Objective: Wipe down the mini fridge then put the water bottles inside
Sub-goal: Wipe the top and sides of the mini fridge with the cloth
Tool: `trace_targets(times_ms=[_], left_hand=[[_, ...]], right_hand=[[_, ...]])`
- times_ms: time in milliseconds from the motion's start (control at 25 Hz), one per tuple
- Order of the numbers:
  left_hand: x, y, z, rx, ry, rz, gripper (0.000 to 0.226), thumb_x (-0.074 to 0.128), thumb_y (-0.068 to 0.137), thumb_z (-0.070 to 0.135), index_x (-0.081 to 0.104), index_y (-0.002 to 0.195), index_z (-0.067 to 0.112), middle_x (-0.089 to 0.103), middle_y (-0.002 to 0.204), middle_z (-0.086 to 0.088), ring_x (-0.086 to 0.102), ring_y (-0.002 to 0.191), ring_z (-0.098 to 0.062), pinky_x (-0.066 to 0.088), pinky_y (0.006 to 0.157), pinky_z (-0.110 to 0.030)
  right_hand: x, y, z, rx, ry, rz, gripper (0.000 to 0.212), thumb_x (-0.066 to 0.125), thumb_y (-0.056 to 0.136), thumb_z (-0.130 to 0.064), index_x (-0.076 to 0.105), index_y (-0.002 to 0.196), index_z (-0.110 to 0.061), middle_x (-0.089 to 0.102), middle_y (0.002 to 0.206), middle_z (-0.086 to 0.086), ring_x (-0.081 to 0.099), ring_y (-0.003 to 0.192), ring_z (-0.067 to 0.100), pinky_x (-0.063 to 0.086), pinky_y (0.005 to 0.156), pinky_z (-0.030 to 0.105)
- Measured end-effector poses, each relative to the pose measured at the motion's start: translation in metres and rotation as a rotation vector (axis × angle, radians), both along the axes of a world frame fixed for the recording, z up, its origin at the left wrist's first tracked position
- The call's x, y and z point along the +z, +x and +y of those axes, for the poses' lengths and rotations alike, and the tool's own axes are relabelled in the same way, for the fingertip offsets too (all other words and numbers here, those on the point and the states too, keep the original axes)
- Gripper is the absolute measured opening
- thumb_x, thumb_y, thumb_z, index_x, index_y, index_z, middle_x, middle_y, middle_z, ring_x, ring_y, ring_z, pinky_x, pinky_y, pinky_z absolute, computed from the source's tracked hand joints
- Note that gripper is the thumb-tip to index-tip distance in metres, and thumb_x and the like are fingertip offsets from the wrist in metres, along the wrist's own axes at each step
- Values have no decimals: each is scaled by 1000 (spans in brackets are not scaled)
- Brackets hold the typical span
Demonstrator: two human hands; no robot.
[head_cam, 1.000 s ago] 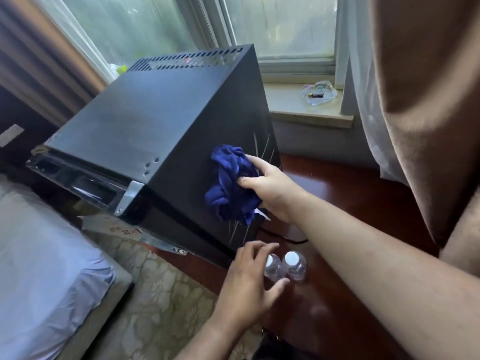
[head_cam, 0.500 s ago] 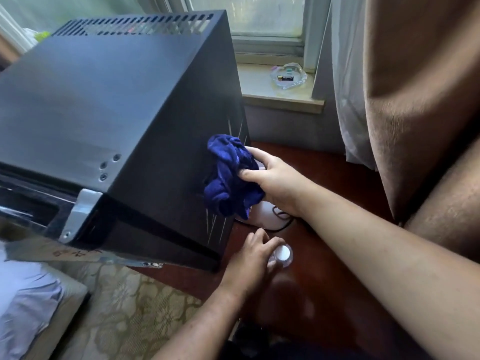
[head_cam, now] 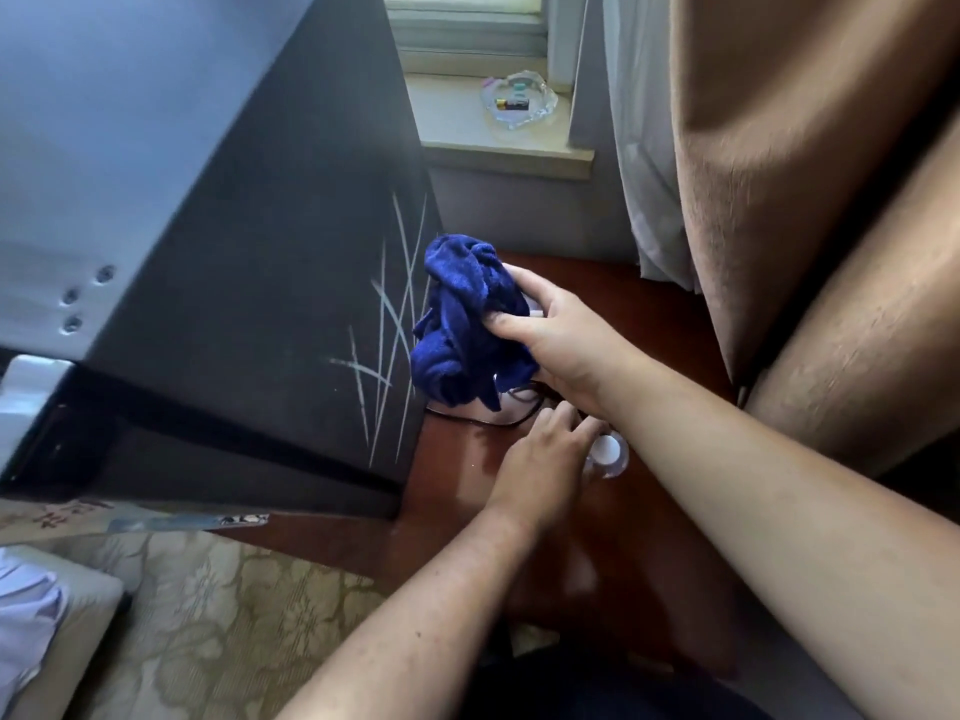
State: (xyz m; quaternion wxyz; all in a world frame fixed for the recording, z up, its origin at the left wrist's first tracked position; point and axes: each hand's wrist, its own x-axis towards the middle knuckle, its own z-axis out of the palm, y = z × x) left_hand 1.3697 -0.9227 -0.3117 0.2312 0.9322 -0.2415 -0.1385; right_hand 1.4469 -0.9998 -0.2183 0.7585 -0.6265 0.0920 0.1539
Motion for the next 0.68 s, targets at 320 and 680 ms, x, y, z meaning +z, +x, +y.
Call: trace_targets(times_ms=[320,680], left_hand=[[-4,-7,-6,10,79,-107,39,65,91,34,58,129,28,51,129,0,48,118,-25,49,89,-41],[-4,-8,-6,-30,72,-105,51,65,91,46,51,139,33,53,133,1,53,118,-25,49,93,-41]], right_hand=[[-2,-10,-28,-67,74,25,51,59,100,2,54,147,-16,69,135,15,67,125,31,52,108,50],[-2,-15,-33,-84,88,9,51,59,99,3,54,147,-15,69,136,15,66,126,32,51,110,51]])
